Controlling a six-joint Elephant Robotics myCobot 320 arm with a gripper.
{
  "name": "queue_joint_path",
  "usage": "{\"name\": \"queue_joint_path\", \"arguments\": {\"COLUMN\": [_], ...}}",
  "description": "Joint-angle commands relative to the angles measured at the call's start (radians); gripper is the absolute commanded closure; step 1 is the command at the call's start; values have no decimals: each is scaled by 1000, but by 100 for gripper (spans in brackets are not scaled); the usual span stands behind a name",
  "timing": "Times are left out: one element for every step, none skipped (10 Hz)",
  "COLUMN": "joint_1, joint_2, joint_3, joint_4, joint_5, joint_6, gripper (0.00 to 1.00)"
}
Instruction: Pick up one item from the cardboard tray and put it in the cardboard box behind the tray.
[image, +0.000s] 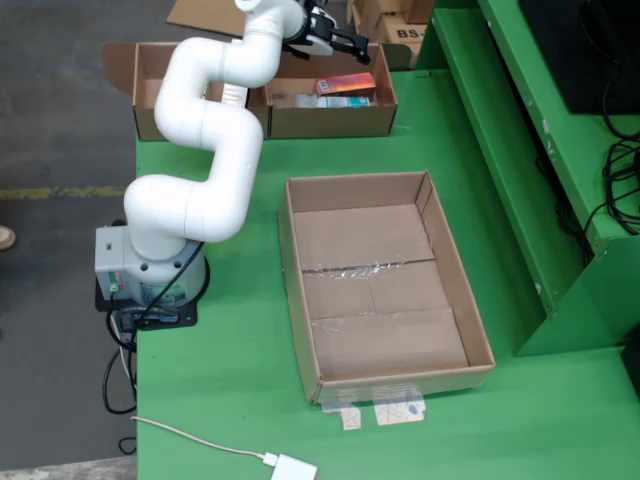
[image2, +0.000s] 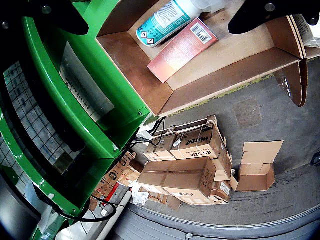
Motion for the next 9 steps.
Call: {"name": "queue_joint_path", "arguments": {"joint_1": [-68, -75, -75, -70, -80, -95, -107, -121, -155], "joint_2": [151, 195, 195, 248, 283, 315, 345, 374, 397], "joint_3": [29, 29, 29, 29, 29, 29, 29, 29, 29], "joint_4": [12, 12, 12, 12, 12, 12, 12, 12, 12], "joint_5": [-10, -10, -10, -10, -10, -10, -10, -11, -10], "joint_6": [-132, -180, -179, -223, -246, -278, -300, -304, -306], "gripper": [0, 0, 0, 0, 0, 0, 0, 0, 0]}}
